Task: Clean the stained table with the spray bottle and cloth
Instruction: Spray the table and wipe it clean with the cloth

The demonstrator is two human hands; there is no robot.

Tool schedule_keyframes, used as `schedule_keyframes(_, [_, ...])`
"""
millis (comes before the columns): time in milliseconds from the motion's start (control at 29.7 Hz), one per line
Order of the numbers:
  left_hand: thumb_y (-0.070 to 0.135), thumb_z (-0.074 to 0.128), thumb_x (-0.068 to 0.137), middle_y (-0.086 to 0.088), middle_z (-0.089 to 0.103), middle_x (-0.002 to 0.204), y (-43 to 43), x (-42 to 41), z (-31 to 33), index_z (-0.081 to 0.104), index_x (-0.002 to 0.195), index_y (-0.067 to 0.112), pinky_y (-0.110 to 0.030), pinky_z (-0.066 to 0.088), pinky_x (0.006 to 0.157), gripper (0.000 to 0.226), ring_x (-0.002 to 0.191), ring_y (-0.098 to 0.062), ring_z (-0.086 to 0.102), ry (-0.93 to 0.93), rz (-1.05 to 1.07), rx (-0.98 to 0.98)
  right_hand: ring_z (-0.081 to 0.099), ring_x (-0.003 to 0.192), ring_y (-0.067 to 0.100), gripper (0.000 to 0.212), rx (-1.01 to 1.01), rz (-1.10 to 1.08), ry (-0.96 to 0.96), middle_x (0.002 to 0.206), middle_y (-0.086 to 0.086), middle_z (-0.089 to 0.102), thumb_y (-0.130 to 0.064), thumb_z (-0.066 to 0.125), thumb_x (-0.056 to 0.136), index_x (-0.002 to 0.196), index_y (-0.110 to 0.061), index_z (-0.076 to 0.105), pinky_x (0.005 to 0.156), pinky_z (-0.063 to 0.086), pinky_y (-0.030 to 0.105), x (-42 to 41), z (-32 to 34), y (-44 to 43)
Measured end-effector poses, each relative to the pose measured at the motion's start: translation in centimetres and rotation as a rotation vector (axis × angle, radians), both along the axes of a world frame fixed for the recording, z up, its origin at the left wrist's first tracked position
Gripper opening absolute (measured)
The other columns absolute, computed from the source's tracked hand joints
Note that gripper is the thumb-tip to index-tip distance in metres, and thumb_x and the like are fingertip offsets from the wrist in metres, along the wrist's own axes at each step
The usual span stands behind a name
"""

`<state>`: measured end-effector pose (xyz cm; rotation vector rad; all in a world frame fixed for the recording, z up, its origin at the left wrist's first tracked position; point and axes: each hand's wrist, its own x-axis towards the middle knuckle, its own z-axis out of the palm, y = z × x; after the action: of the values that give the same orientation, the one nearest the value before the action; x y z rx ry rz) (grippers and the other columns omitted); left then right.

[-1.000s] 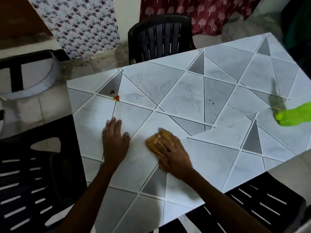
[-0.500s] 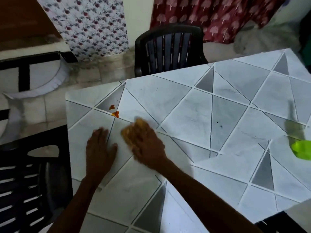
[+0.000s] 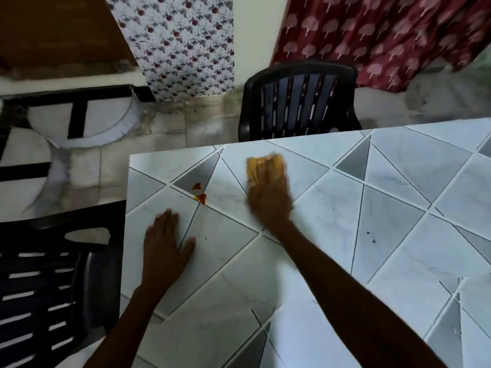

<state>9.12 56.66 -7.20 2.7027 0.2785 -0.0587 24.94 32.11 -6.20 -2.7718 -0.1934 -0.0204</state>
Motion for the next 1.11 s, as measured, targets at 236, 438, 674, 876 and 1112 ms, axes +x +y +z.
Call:
schedule_keyframes(236, [0.064, 0.047, 0.083, -0.007, 0.043, 0.151, 1.0, 0.8, -0.1, 0.047, 0.140, 0.016, -0.053, 0.036, 0.110, 0.075, 0.139, -0.028, 0.040, -0.011, 0.029, 0.036, 0.023, 0.153, 0.030, 0.054, -0.019, 0.488, -0.130, 0.162, 0.000, 0.034, -0.031, 0.051, 0.102, 0.154, -0.030, 0.038, 0.120, 0.028, 0.048, -6.8, -0.1, -6.6])
schedule_keyframes(438, [0.061, 0.048, 0.085, -0.006, 0.038, 0.154, 0.6, 0.3, -0.6, 0.042, 0.144, 0.018, -0.051, 0.029, 0.114, 0.073, 0.142, -0.027, 0.035, -0.007, 0.062, 0.000, 0.005, 0.155, 0.038, 0.063, -0.095, -0.171, 0.090, 0.167, 0.014, 0.016, -0.046, 0.020, 0.103, 0.159, -0.017, 0.023, 0.124, 0.007, 0.058, 6.5, -1.0, -5.8])
schedule_keyframes(674, [0.058, 0.049, 0.087, -0.006, 0.041, 0.151, 1.9, -0.1, -0.5, 0.045, 0.141, 0.017, -0.049, 0.030, 0.113, 0.068, 0.141, -0.027, 0.036, -0.070, 0.119, -0.027, 0.005, 0.156, 0.033, 0.057, -0.023, 0.605, -0.131, 0.166, 0.009, 0.026, -0.033, 0.045, 0.102, 0.157, -0.022, 0.034, 0.125, 0.015, 0.049, -1.0, -1.4, 9.2])
schedule_keyframes(876, [0.054, 0.047, 0.088, -0.010, 0.039, 0.153, 4.1, -1.0, -0.8, 0.044, 0.144, 0.012, -0.051, 0.031, 0.113, 0.071, 0.142, -0.030, 0.035, -0.083, 0.166, -0.061, 0.015, 0.155, 0.031, 0.052, -0.101, 0.563, -0.050, 0.167, 0.002, 0.024, -0.040, 0.035, 0.106, 0.157, -0.031, 0.032, 0.124, 0.019, 0.049, -6.9, -1.6, 0.3])
schedule_keyframes(1112, [0.048, 0.042, 0.091, -0.012, 0.035, 0.156, 4.9, -2.2, -0.9, 0.037, 0.149, 0.007, -0.038, 0.019, 0.119, 0.071, 0.144, -0.029, 0.030, -0.133, 0.202, -0.190, 0.012, 0.153, 0.043, 0.061, -0.115, 0.095, 0.023, 0.166, 0.012, 0.022, -0.044, 0.022, 0.103, 0.159, -0.020, 0.026, 0.121, 0.019, 0.059, 3.7, -1.0, 12.3])
